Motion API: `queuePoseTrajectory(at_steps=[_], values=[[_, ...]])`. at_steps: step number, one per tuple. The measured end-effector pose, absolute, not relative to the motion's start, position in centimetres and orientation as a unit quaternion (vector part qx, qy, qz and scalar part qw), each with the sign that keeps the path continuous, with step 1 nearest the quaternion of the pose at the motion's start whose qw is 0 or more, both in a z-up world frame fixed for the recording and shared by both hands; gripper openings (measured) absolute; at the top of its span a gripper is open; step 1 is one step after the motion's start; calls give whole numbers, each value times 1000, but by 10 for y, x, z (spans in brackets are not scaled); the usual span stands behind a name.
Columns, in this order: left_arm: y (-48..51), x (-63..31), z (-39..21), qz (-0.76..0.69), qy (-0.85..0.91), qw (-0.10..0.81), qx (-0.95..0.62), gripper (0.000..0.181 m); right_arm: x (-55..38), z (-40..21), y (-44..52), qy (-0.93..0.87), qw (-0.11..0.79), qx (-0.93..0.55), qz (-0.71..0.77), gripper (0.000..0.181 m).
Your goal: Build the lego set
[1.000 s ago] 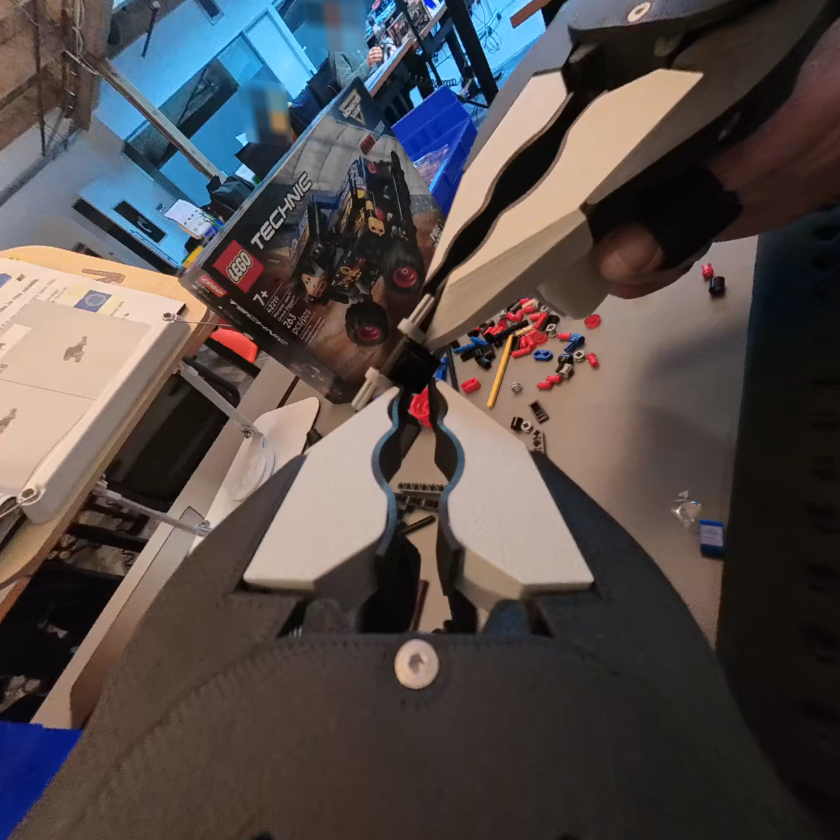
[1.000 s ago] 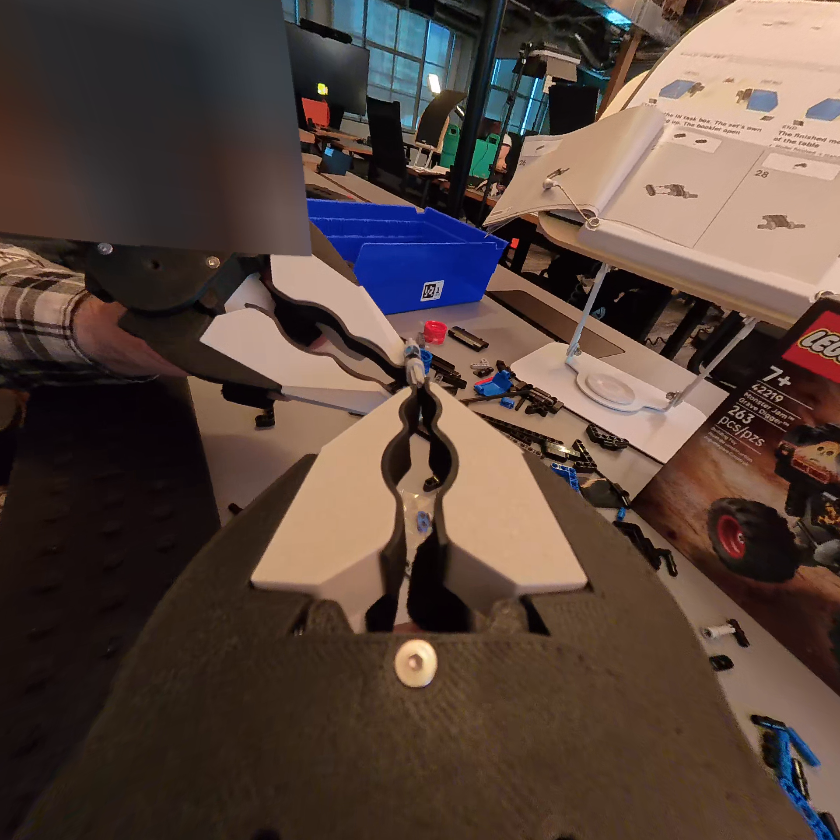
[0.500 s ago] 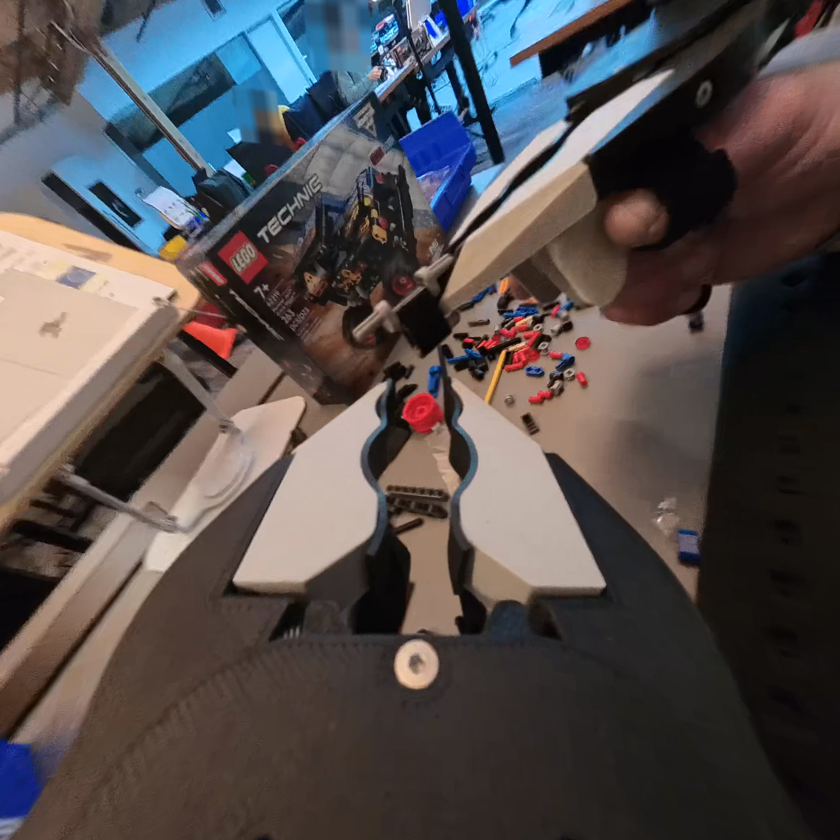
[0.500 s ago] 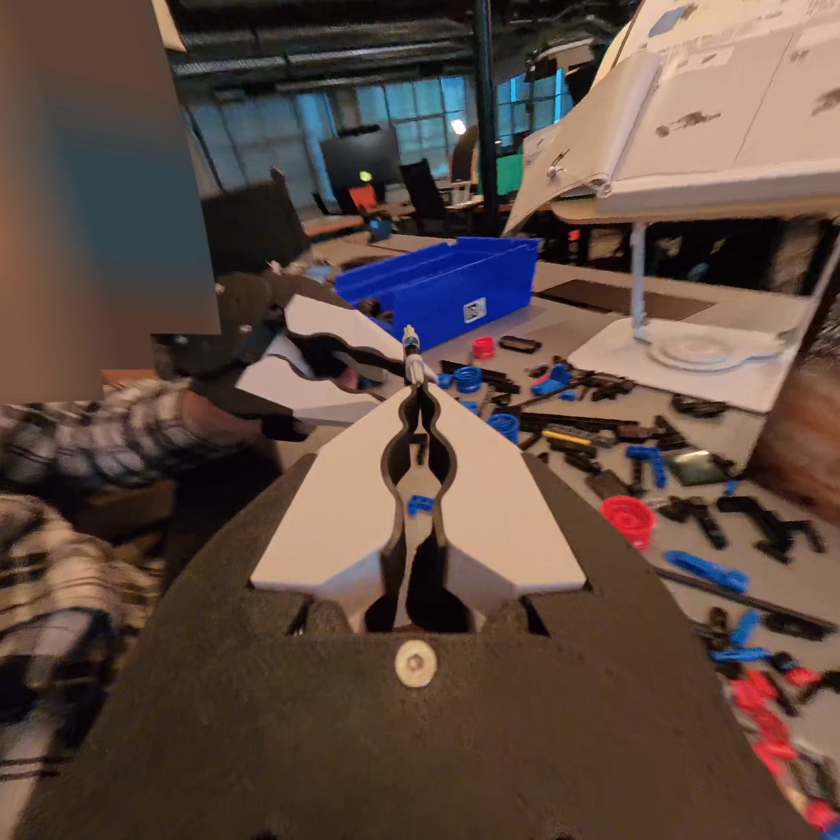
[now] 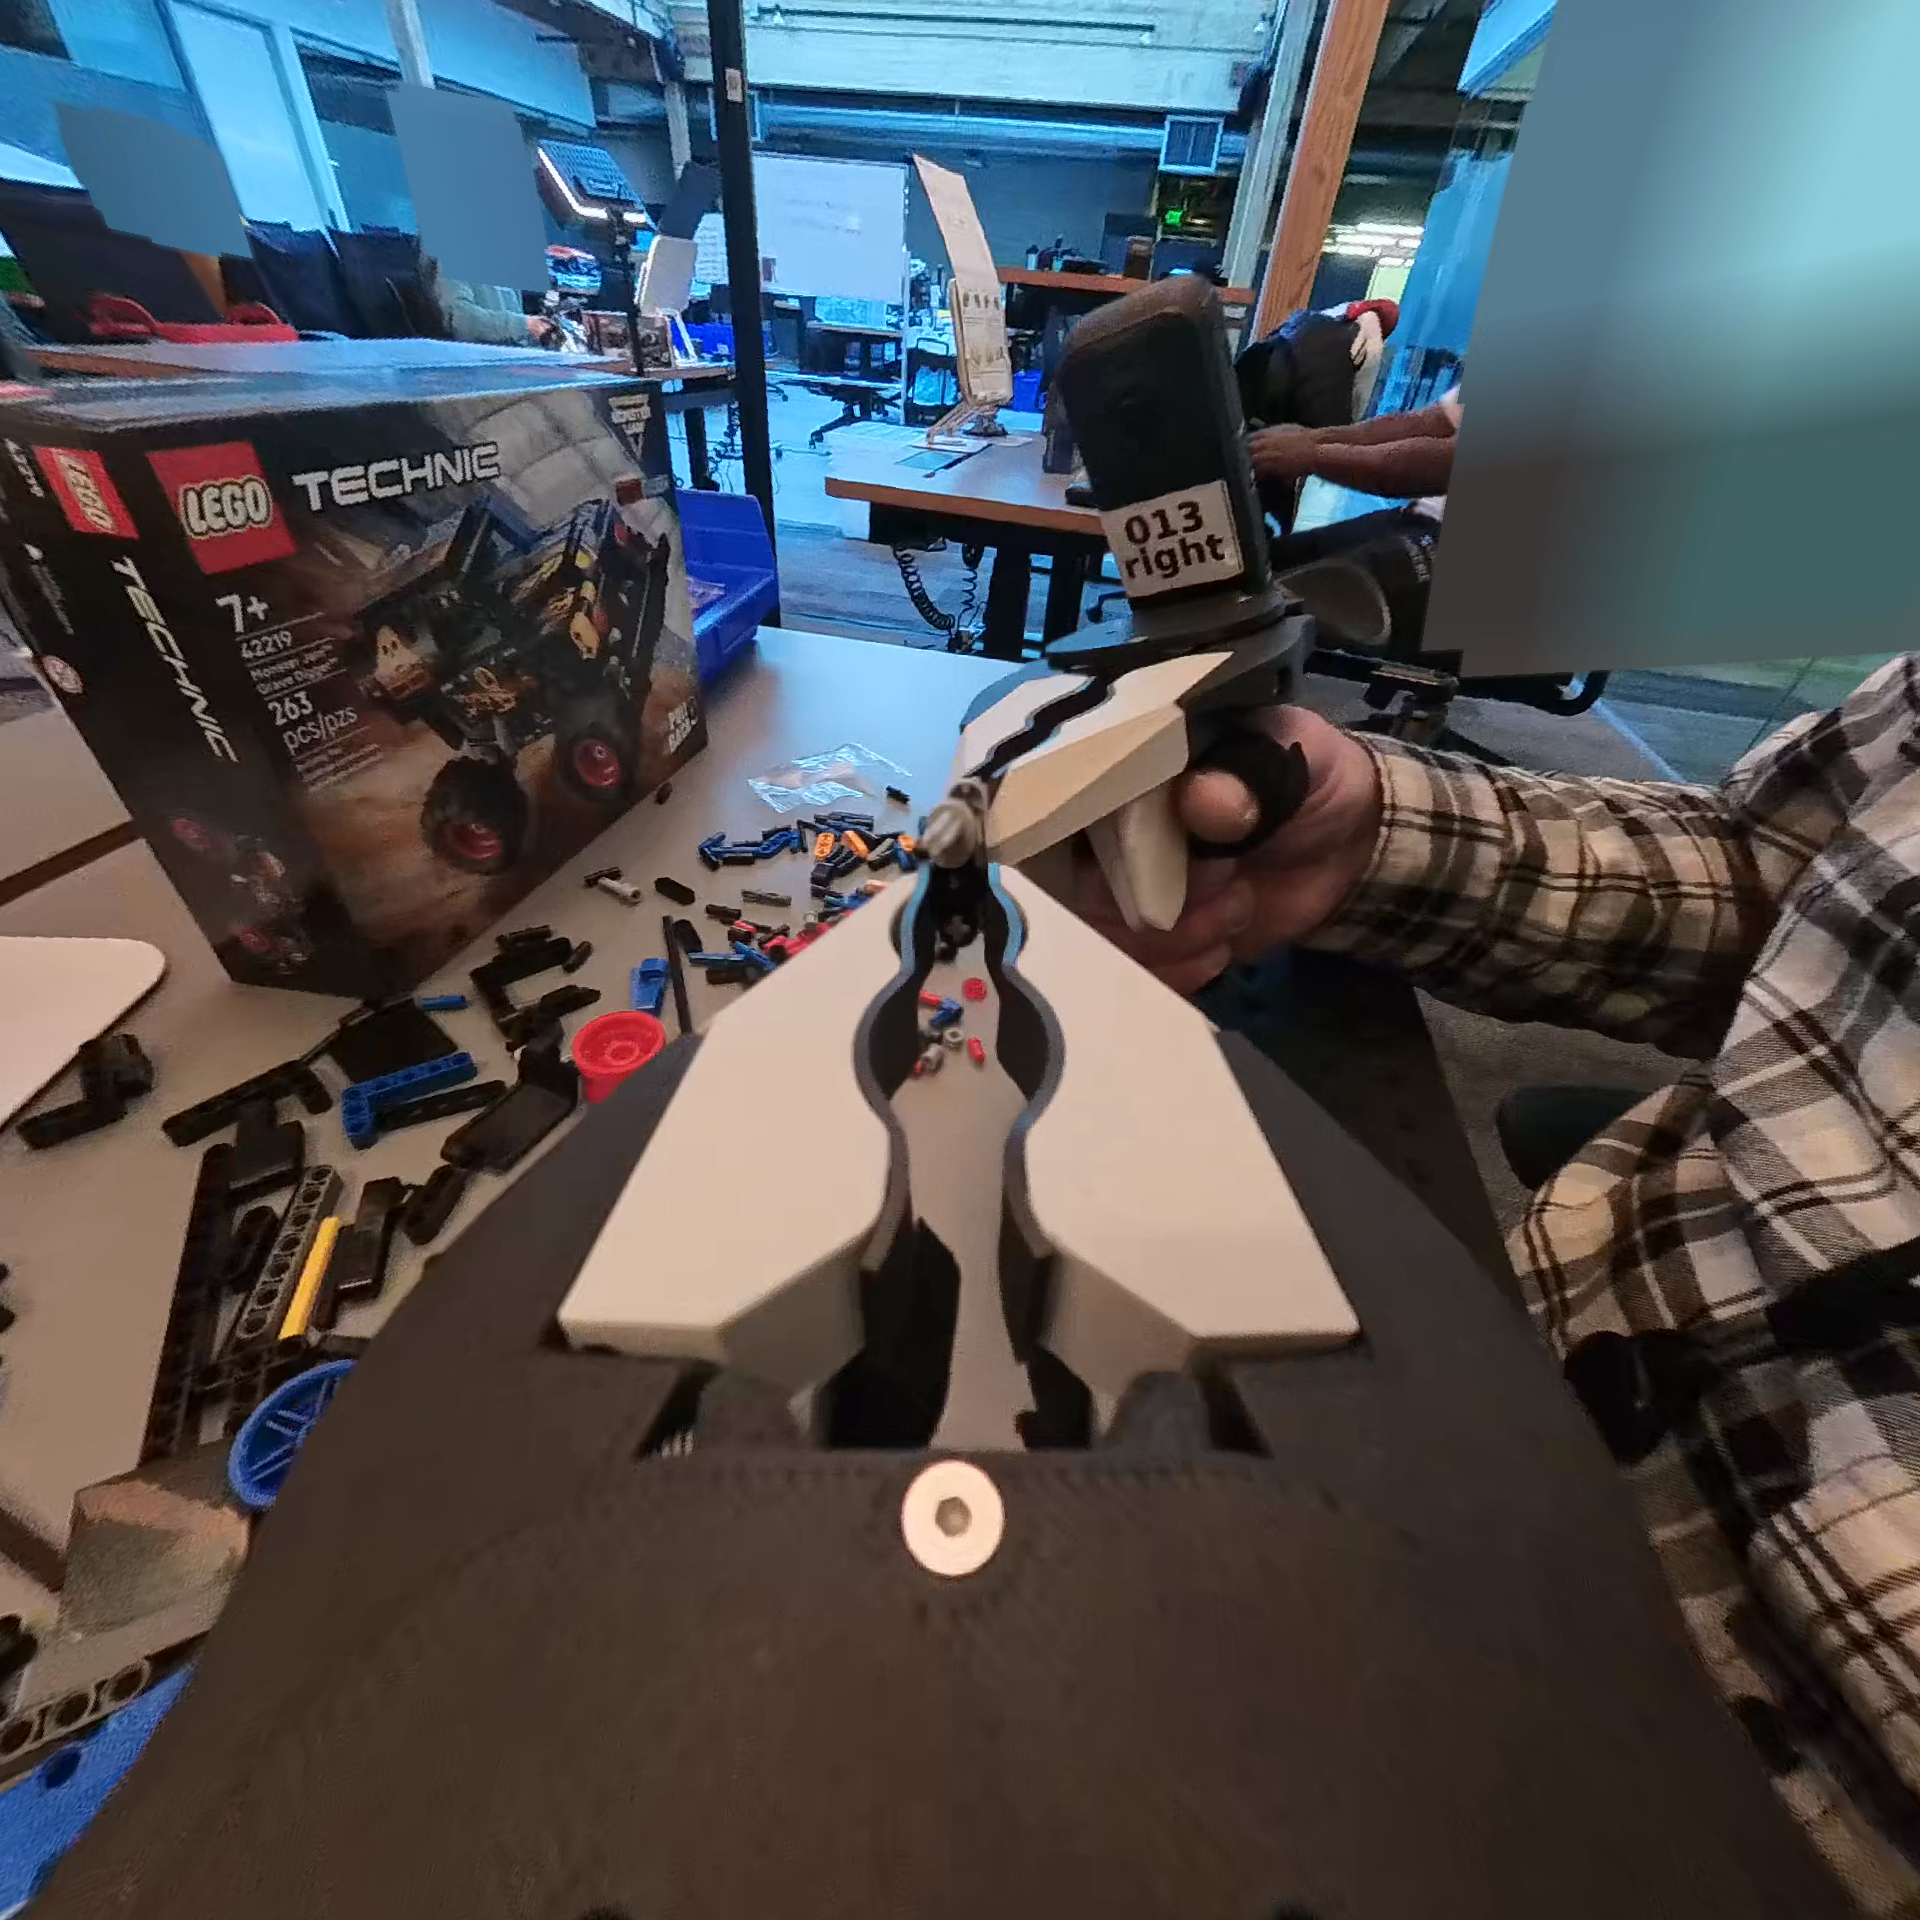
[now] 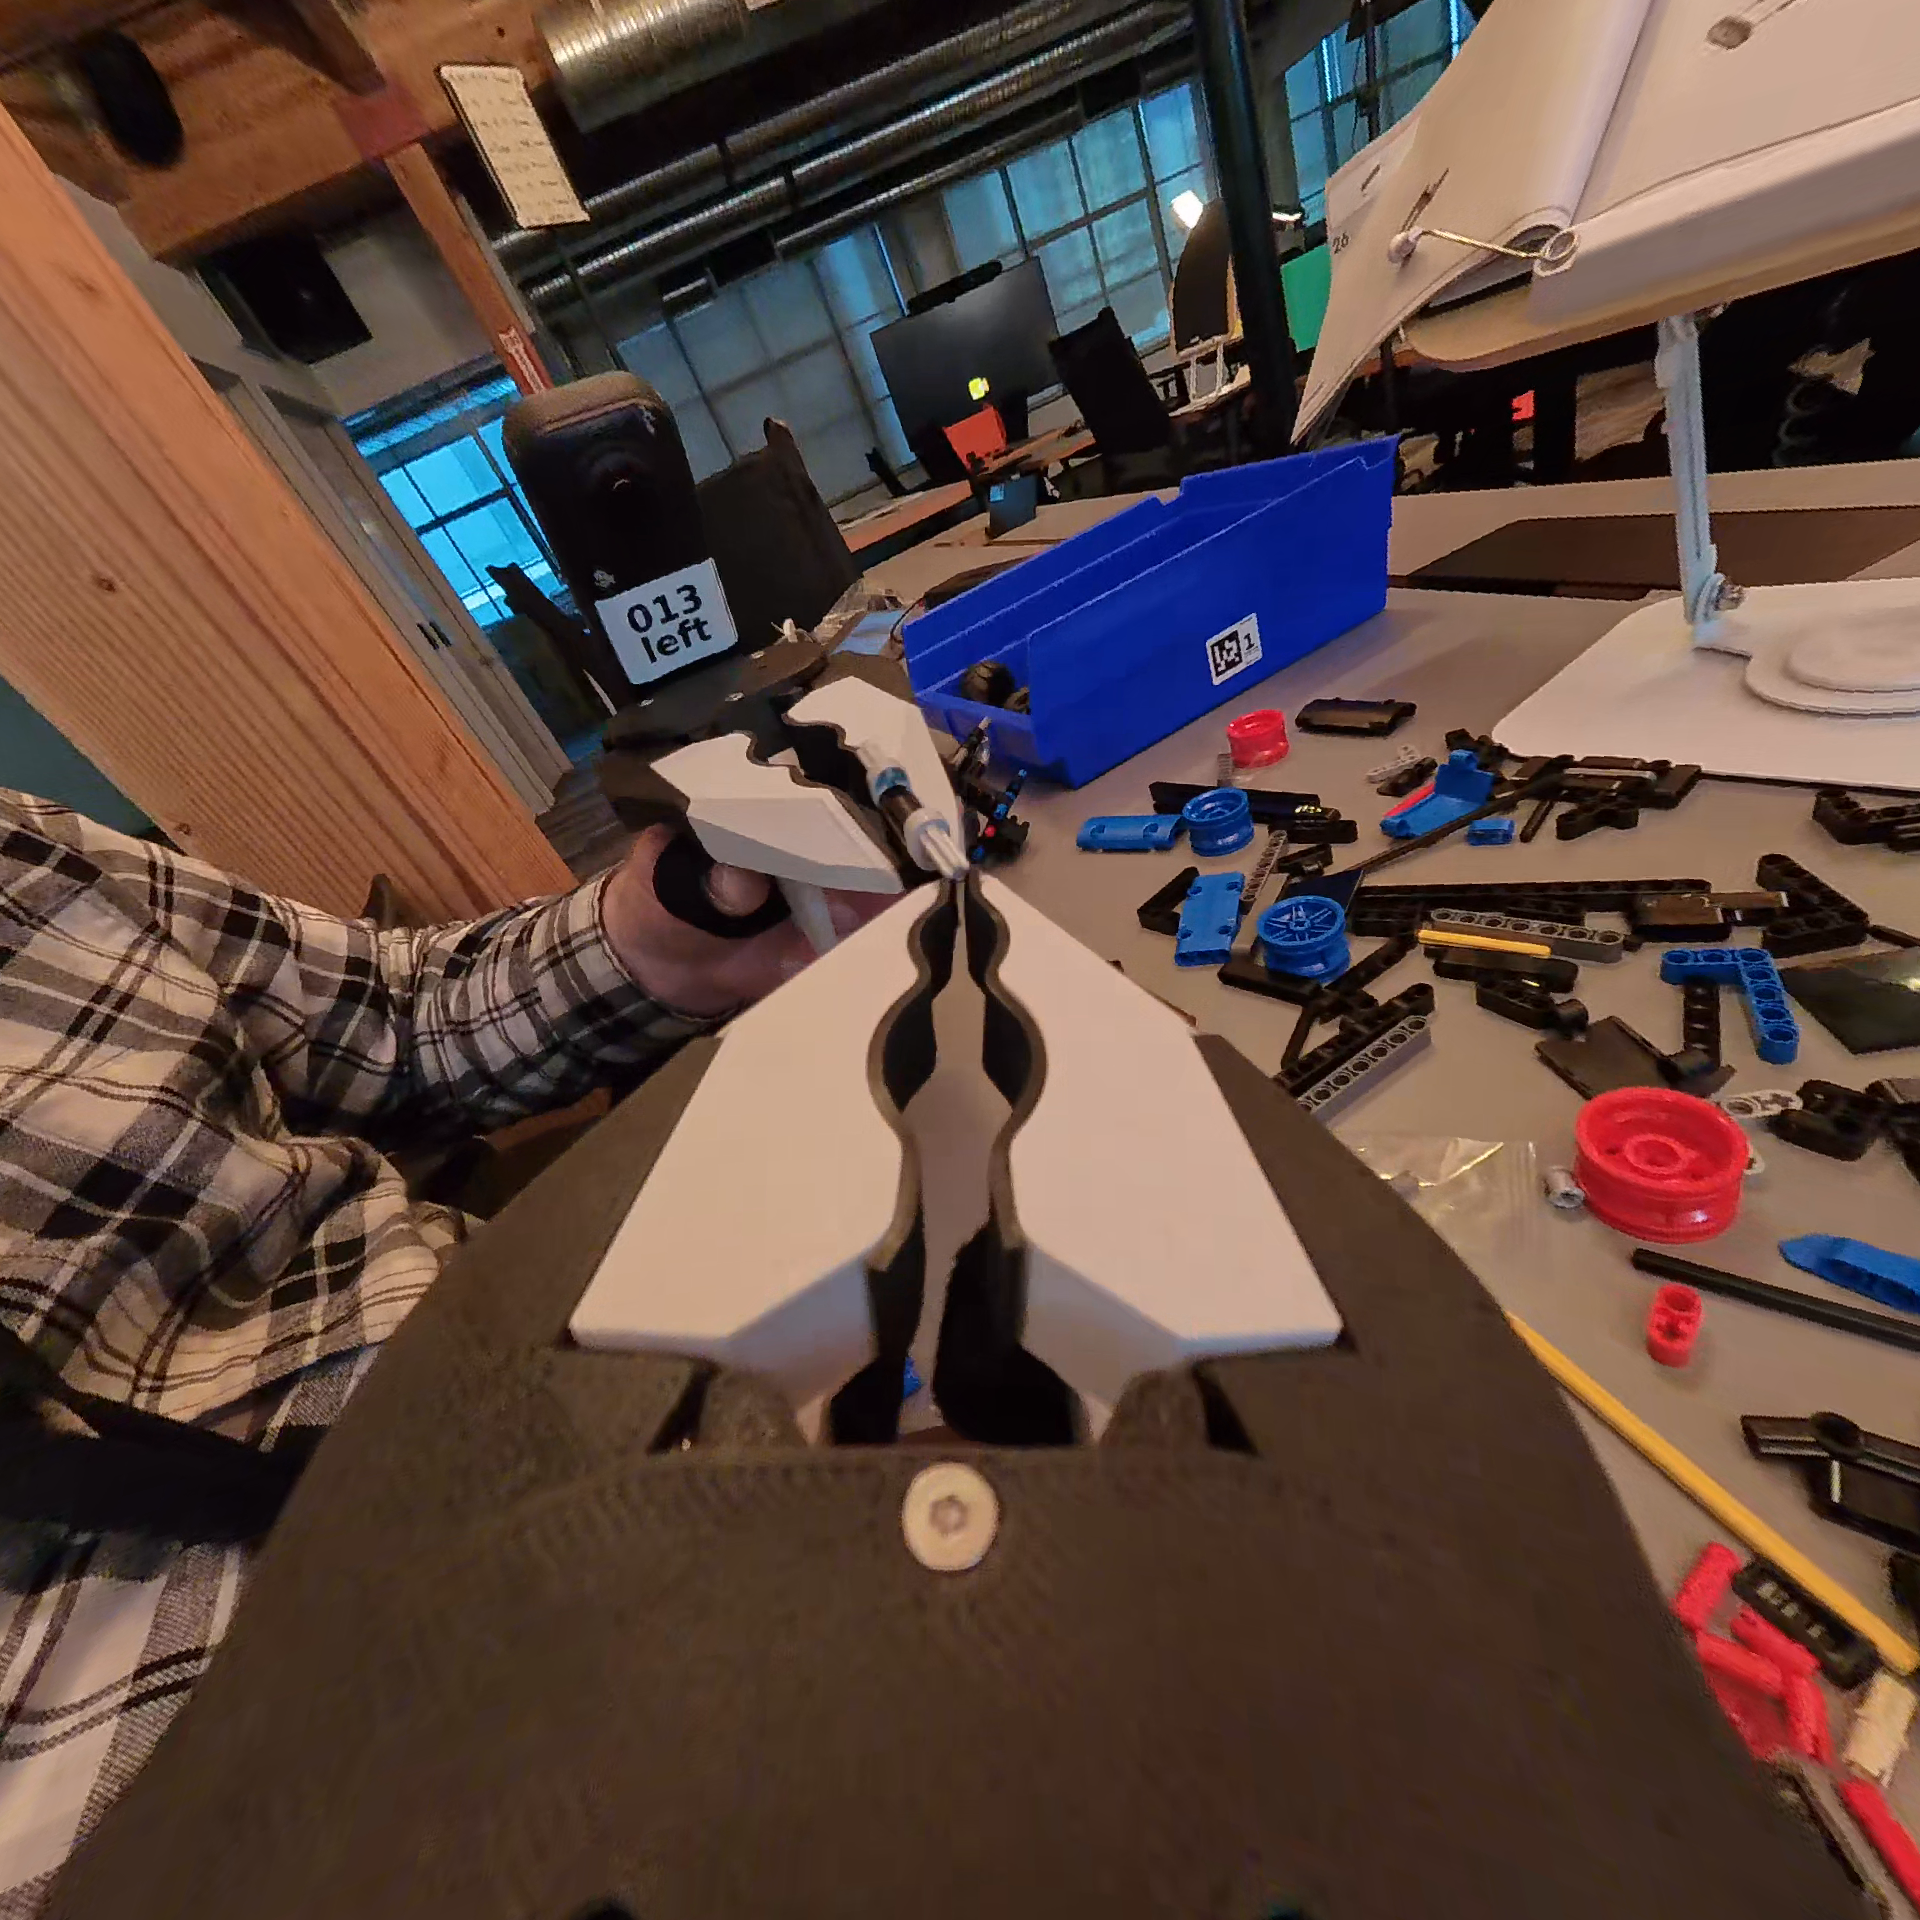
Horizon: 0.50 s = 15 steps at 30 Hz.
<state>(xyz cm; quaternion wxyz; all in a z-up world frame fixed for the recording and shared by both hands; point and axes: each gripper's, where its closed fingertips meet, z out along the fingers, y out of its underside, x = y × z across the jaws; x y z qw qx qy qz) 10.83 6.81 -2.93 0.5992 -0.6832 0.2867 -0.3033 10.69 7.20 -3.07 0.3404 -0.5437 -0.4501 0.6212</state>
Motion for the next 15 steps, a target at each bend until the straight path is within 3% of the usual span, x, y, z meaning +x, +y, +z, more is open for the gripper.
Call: queuePoseTrajectory(at_steps=[4,15], values=[[65,109,-28,-337,276,592,-679,5,113,-21,70,-457,359,-521,625,15],[63,107,-19,-364,272,598,-660,17,115,-13,68,-447,350,-506,649,3]])
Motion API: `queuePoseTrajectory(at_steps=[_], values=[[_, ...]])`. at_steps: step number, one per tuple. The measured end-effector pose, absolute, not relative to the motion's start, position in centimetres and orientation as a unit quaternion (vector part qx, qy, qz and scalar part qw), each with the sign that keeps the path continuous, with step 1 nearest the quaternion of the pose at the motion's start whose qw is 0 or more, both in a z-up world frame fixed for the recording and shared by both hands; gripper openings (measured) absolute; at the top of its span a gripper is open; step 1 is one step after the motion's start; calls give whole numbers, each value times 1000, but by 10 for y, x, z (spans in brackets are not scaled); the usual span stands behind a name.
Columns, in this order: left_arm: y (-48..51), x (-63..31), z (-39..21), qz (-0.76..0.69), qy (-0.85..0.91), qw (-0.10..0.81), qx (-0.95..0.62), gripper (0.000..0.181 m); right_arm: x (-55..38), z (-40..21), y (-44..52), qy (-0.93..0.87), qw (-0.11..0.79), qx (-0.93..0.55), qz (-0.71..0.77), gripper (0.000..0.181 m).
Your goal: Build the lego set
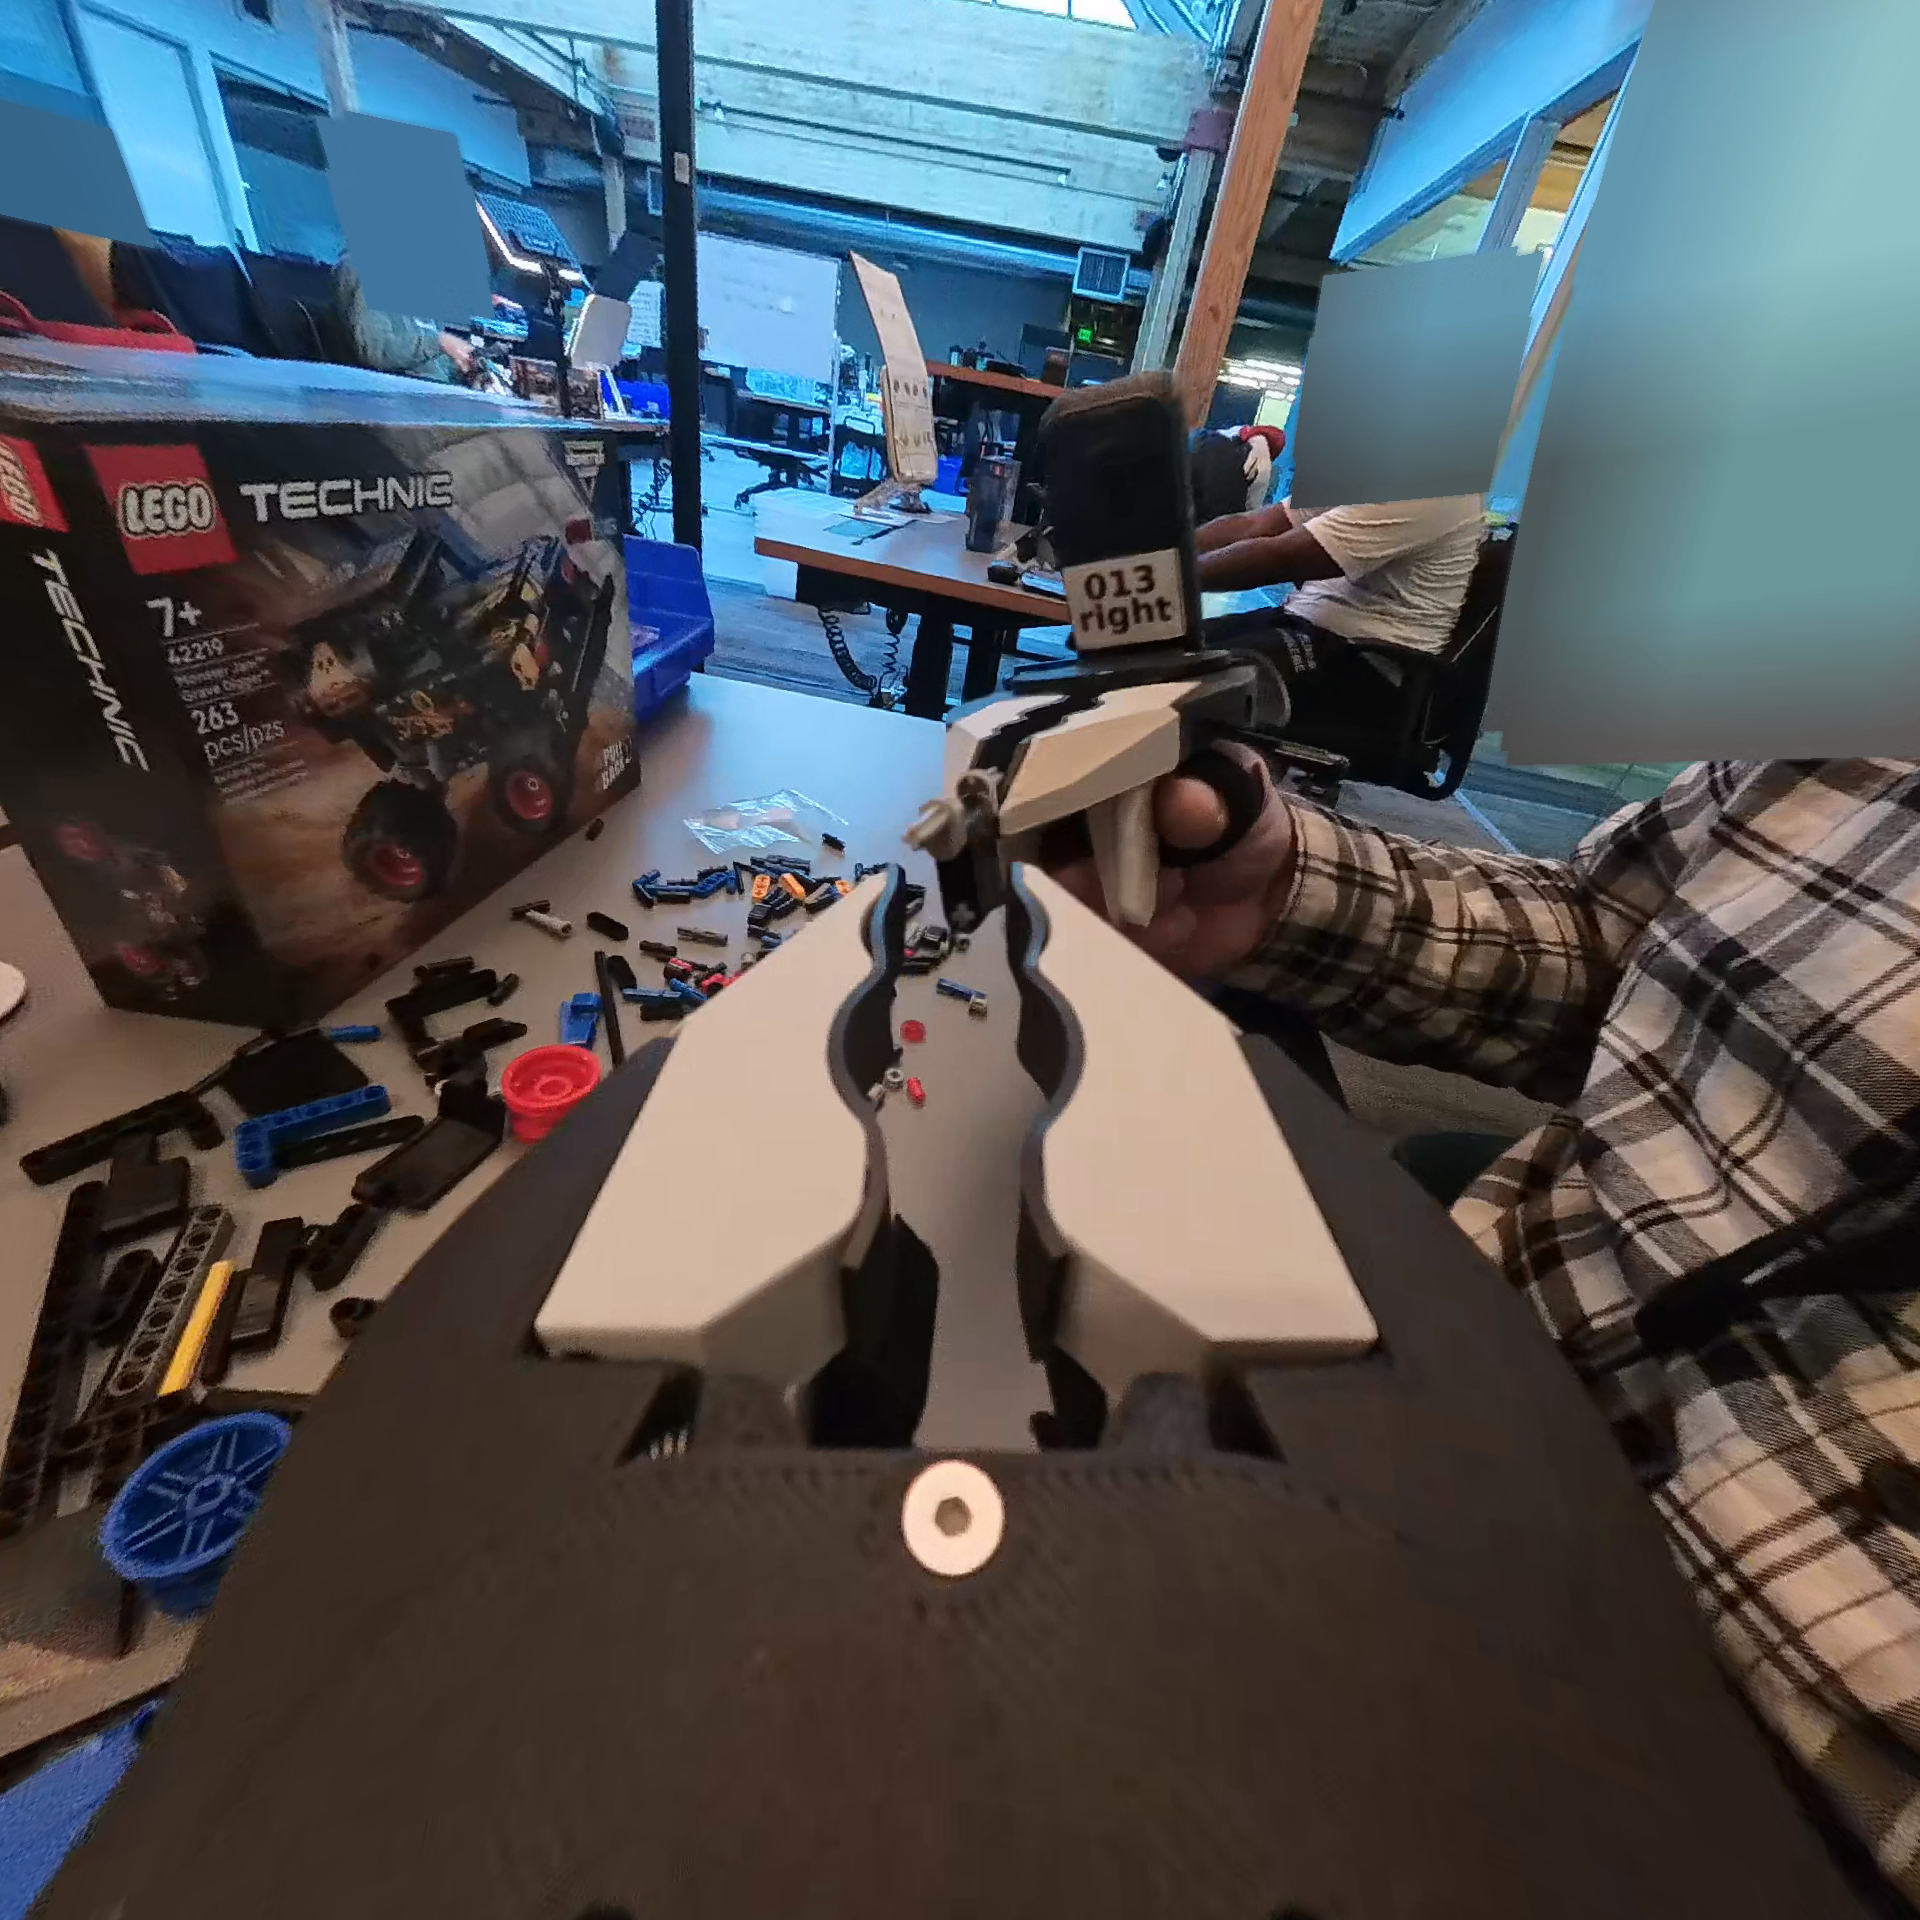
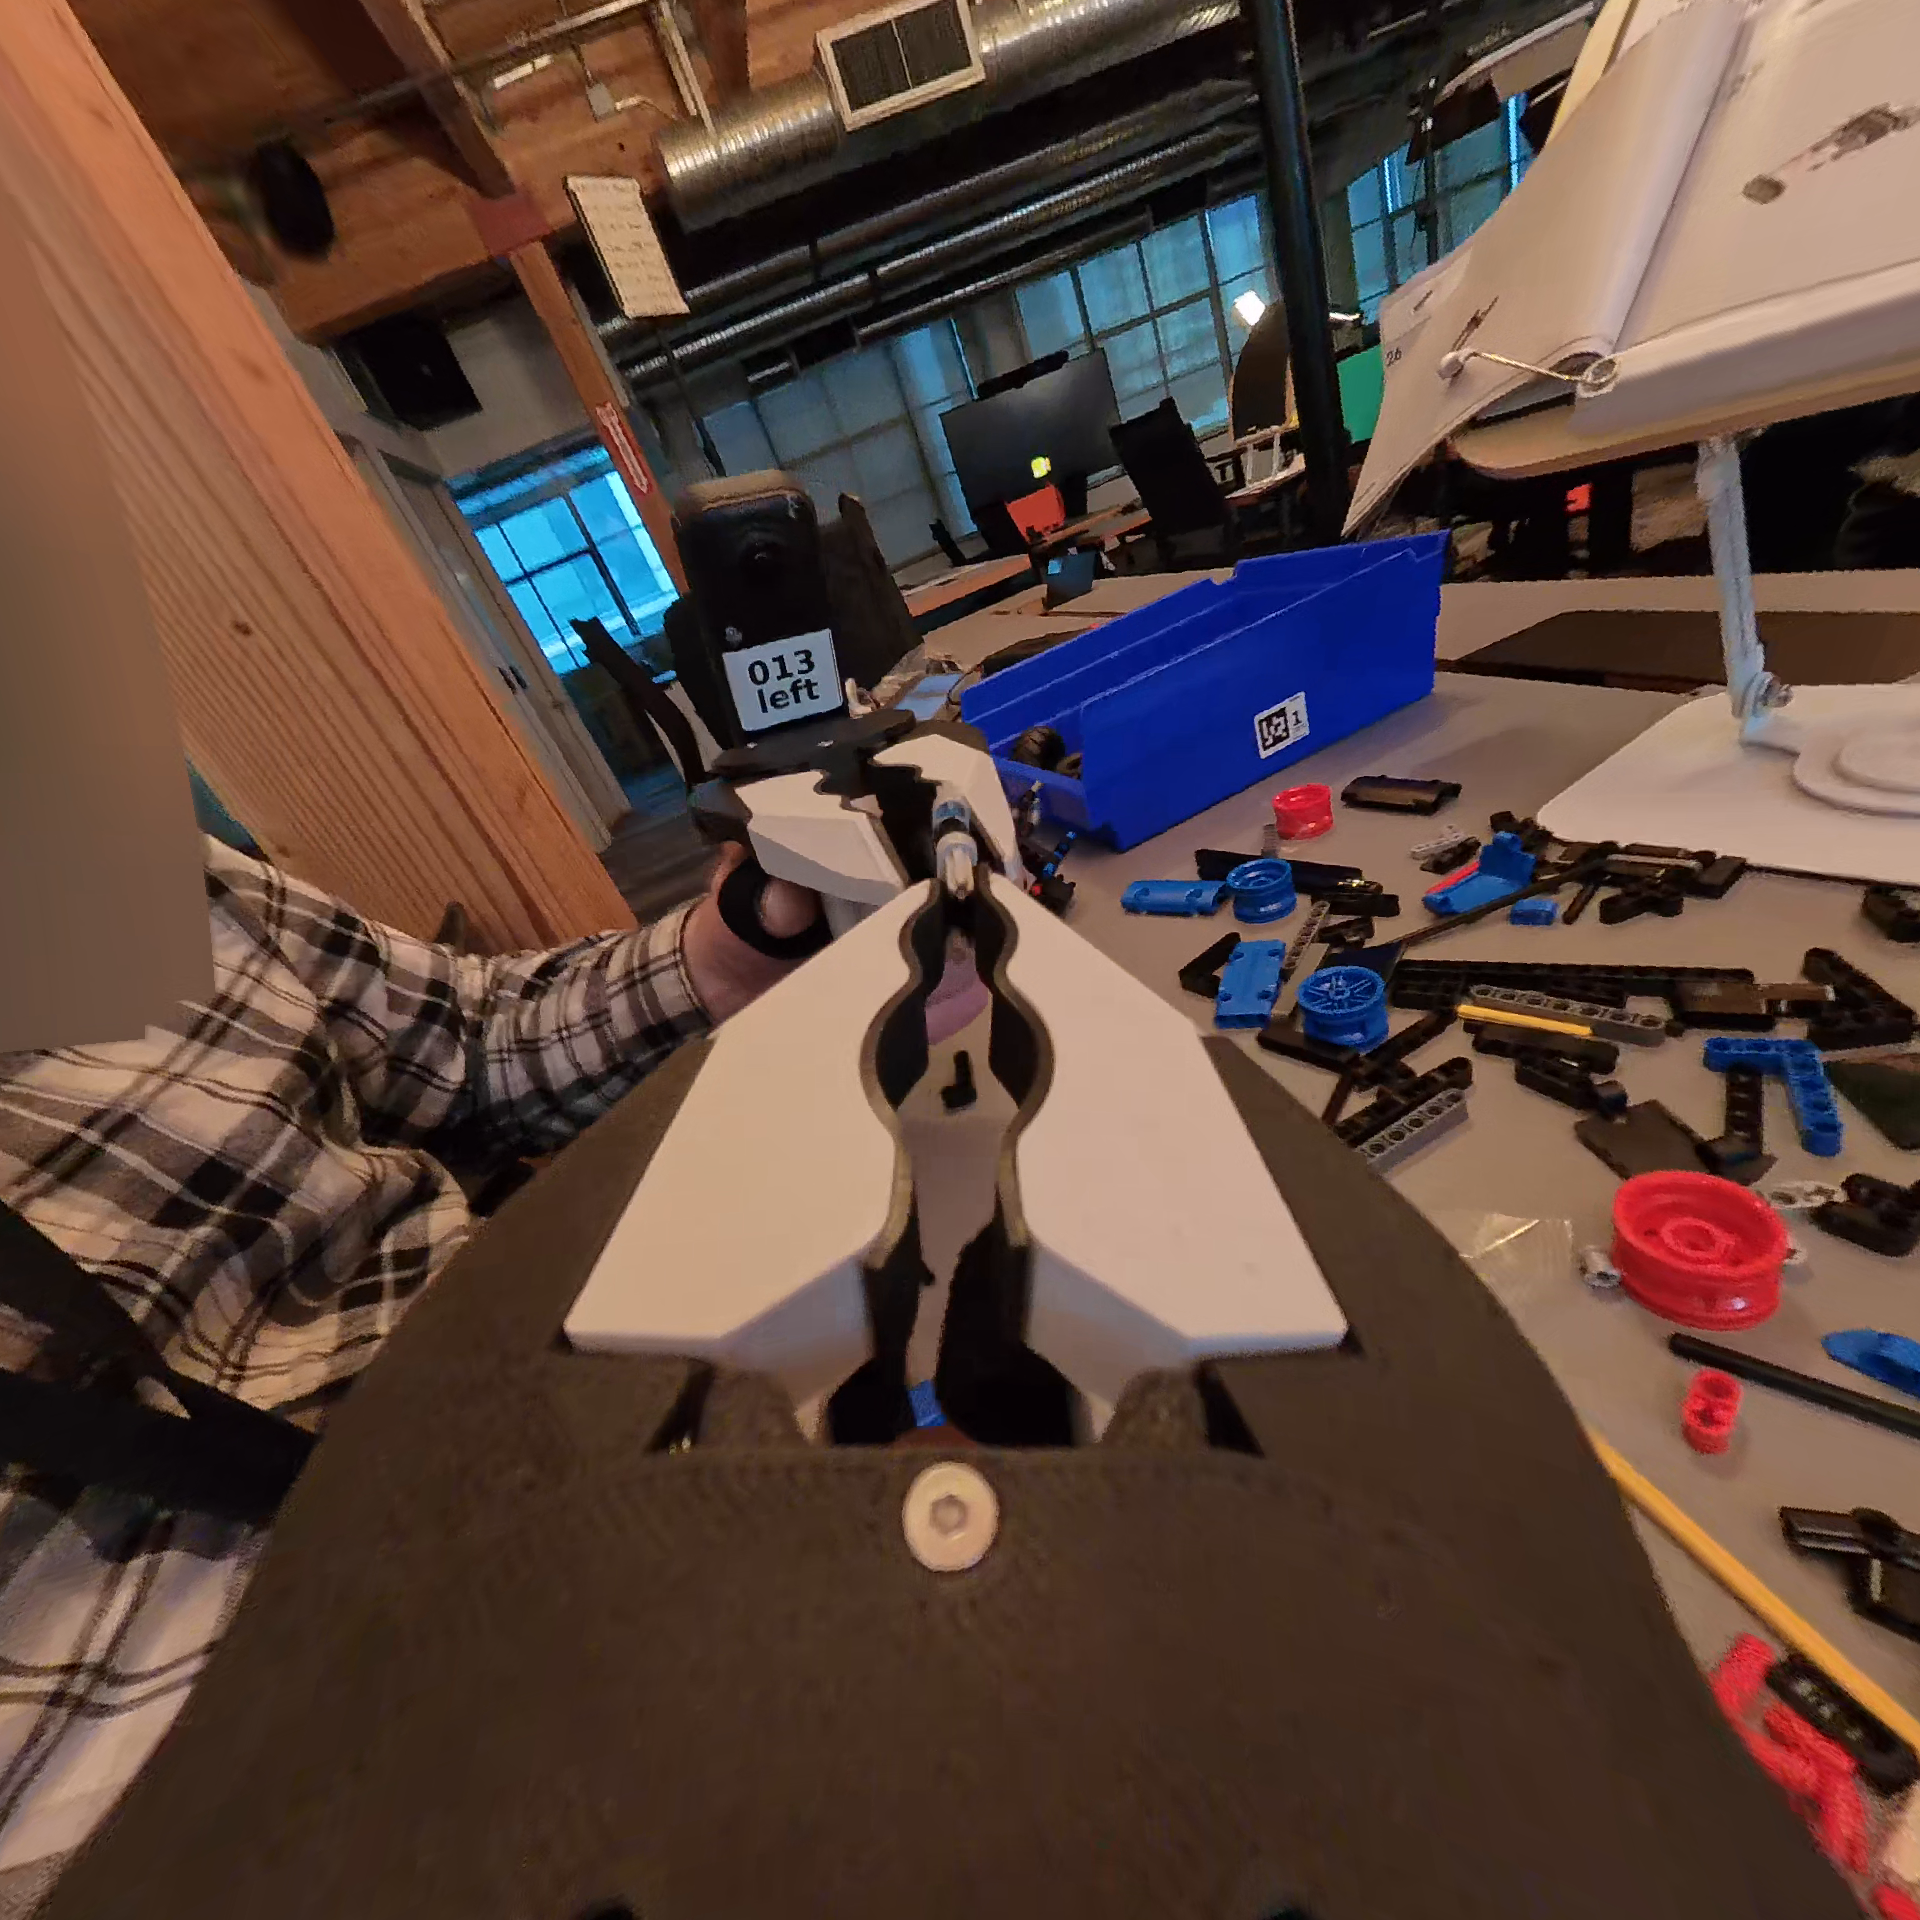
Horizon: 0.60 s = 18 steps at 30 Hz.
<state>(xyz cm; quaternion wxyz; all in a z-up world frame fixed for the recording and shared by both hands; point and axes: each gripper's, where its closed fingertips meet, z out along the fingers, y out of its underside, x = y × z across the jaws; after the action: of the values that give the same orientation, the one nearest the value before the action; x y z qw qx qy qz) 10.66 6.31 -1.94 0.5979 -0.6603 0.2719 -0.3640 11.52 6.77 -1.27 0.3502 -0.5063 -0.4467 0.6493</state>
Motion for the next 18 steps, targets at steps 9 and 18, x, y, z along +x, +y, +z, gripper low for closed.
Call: queuePoseTrajectory(at_steps=[9,18], values=[[61,113,-25,-378,283,583,-662,23,116,-11,71,-400,318,-512,690,2],[60,109,-13,-420,252,589,-642,6,112,-20,67,-455,352,-524,628,13]])
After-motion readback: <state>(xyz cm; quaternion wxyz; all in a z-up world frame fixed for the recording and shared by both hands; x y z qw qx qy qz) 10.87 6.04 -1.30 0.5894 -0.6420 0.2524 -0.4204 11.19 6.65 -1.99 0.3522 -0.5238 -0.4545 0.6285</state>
